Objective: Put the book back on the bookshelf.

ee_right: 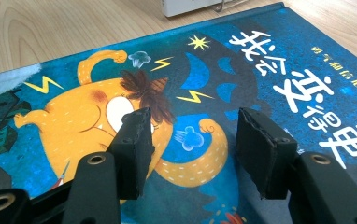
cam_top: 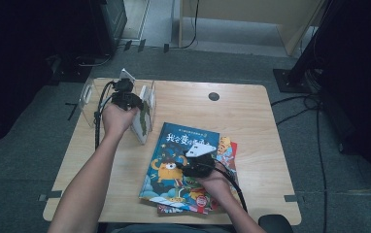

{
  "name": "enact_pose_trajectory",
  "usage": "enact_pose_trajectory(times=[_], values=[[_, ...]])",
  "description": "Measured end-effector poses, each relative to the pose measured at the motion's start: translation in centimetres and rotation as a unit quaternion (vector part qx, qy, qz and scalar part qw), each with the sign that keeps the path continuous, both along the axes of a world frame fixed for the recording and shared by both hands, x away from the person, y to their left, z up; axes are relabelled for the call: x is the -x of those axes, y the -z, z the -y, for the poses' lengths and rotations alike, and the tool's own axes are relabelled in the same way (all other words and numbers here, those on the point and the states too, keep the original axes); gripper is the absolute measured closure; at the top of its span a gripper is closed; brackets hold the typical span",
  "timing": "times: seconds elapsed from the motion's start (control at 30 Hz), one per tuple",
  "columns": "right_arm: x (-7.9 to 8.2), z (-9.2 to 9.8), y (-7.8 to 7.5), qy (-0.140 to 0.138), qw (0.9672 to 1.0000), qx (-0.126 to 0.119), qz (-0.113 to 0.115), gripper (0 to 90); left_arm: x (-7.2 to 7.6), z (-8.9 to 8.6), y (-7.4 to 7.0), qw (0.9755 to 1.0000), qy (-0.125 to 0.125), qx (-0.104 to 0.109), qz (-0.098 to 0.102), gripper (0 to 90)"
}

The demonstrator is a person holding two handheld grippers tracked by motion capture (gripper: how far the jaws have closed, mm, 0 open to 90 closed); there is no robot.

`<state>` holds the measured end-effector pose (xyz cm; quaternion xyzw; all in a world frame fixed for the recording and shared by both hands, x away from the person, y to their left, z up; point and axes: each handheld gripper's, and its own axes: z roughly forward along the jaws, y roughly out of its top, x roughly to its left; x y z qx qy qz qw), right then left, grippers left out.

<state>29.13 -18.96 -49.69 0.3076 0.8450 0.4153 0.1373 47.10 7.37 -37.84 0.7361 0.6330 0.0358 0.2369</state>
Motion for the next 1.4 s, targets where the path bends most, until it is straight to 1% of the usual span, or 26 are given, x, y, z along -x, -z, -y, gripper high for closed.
enact_pose_trajectory(times=[0.1, 0.23, 0.27, 0.33, 0.37, 0.4, 0.47, 0.53, 0.67, 0.7, 0.73, 0.8, 0.87, 1.0, 1.17, 1.3, 1.37, 1.4], values=[[0.0, 0.0, 0.0, 0.0, 1.0, 0.0, 0.0, 46.0, 0.0, -0.1, -0.4, 1.0, 0.003, 0.002, -0.003, 75.4], [0.0, 0.0, 0.0, 0.0, 1.0, 0.0, 0.0, 46.0, 0.1, -0.3, -1.1, 1.0, 0.004, 0.005, 0.0, 74.3], [0.0, 0.0, 0.0, 0.0, 1.0, 0.001, 0.0, 46.0, 0.1, -0.3, -1.3, 1.0, 0.002, 0.007, 0.0, 73.0], [0.0, 0.0, 0.0, 0.0, 1.0, 0.001, 0.0, 46.0, 0.2, -0.4, -1.7, 1.0, 0.001, 0.007, -0.002, 67.2], [0.0, 0.0, 0.0, 0.0, 1.0, 0.0, 0.0, 46.0, 0.3, -0.4, -1.9, 1.0, 0.006, 0.003, -0.001, 65.9], [0.0, 0.0, 0.0, 0.0, 1.0, 0.0, 0.0, 46.0, 0.4, -0.5, -2.1, 0.9999, 0.01, 0.001, 0.006, 65.9], [0.0, 0.0, 0.0, 0.001, 1.0, 0.0, 0.001, 46.0, 0.6, -0.6, -2.5, 0.9999, 0.009, 0.008, 0.01, 64.6], [0.0, 0.0, 0.0, 0.0, 1.0, 0.0, 0.001, 46.0, 0.8, -0.7, -3.0, 0.9998, 0.014, 0.009, 0.014, 63.9], [0.0, 0.0, 0.0, 0.0, 1.0, 0.0, 0.001, 46.0, 1.4, -1.0, -3.8, 0.9992, 0.032, 0.004, 0.023, 62.2], [0.0, 0.0, 0.0, 0.0, 1.0, -0.001, 0.001, 46.0, 1.5, -1.1, -3.9, 0.9991, 0.033, 0.004, 0.025, 61.9], [0.0, 0.0, 0.0, 0.001, 1.0, -0.001, 0.0, 46.0, 1.8, -1.3, -4.0, 0.9989, 0.037, 0.009, 0.028, 61.5], [0.0, 0.0, 0.0, 0.001, 1.0, -0.001, 0.0, 46.0, 2.1, -1.7, -4.1, 0.9985, 0.042, 0.023, 0.028, 61.5], [0.0, 0.0, 0.0, 0.001, 1.0, -0.001, -0.001, 46.2, 2.4, -1.9, -4.0, 0.9981, 0.046, 0.031, 0.026, 59.8], [-0.1, 0.1, 0.0, -0.002, 1.0, -0.002, -0.001, 46.1, 3.3, -2.3, -3.8, 0.9976, 0.054, 0.032, 0.029, 58.1], [-0.2, 0.3, 0.0, -0.011, 0.9999, -0.005, -0.003, 46.1, 4.3, -3.2, -3.8, 0.9968, 0.057, 0.043, 0.036, 56.5], [-0.5, 0.6, -0.2, -0.006, 0.9998, -0.011, -0.017, 48.6, 5.4, -3.7, -4.0, 0.9959, 0.064, 0.049, 0.042, 55.2], [-0.7, 0.9, -0.4, -0.001, 0.9996, -0.018, -0.022, 49.9, 5.9, -3.9, -4.1, 0.9952, 0.07, 0.051, 0.046, 54.5], [-0.8, 1.1, -0.5, 0.001, 0.9996, -0.023, -0.019, 50.4, 6.3, -3.9, -4.1, 0.9948, 0.073, 0.052, 0.049, 54.2]])
